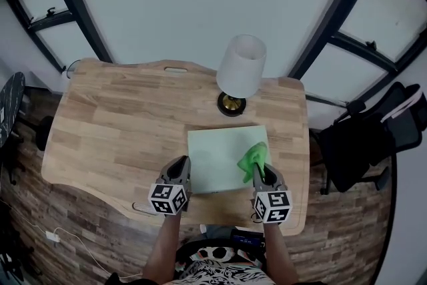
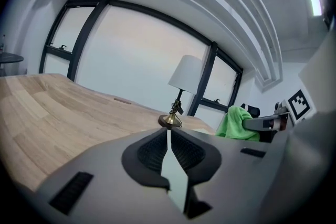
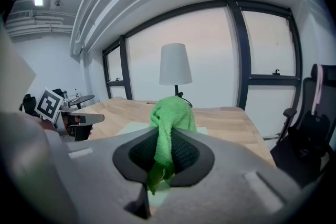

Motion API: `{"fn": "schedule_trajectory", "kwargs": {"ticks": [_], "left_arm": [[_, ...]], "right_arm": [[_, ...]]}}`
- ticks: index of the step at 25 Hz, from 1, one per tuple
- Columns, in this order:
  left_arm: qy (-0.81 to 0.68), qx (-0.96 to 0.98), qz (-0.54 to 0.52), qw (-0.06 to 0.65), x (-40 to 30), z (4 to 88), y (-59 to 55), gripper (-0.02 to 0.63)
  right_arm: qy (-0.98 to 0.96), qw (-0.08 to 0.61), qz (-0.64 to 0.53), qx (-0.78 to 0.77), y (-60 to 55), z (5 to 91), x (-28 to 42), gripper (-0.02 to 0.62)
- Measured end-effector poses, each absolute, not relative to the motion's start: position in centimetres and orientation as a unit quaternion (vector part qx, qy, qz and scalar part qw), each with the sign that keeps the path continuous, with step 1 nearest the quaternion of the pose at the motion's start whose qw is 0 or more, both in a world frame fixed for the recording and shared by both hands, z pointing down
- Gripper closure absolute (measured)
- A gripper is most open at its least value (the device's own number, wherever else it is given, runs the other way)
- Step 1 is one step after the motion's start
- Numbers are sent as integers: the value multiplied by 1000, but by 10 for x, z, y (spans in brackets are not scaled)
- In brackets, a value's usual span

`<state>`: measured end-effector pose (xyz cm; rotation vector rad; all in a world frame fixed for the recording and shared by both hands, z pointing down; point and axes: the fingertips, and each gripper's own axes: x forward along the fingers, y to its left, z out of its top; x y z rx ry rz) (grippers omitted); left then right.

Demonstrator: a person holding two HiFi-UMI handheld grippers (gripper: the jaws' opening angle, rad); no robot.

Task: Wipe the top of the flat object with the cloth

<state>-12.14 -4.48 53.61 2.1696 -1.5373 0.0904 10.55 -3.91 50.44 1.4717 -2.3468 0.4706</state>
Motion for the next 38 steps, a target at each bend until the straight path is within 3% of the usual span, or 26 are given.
{"fn": "schedule_trajectory", "kwargs": {"ticks": [17, 20, 27, 38], "left_arm": [[-558, 775, 29, 295, -133, 569, -70, 580], [-555, 768, 32, 319, -133, 580, -75, 513], [-556, 753, 21, 351, -133, 593, -87, 461], [-541, 743, 48, 391, -125, 618, -86, 460]], "right_arm": [[-808, 199, 192, 521, -104, 552, 127, 557], [-804, 211, 196, 521, -112, 560, 129, 557], [-799, 235, 201, 516, -132, 571, 134, 557], [-794, 257, 214, 507, -154, 583, 137, 557]]}}
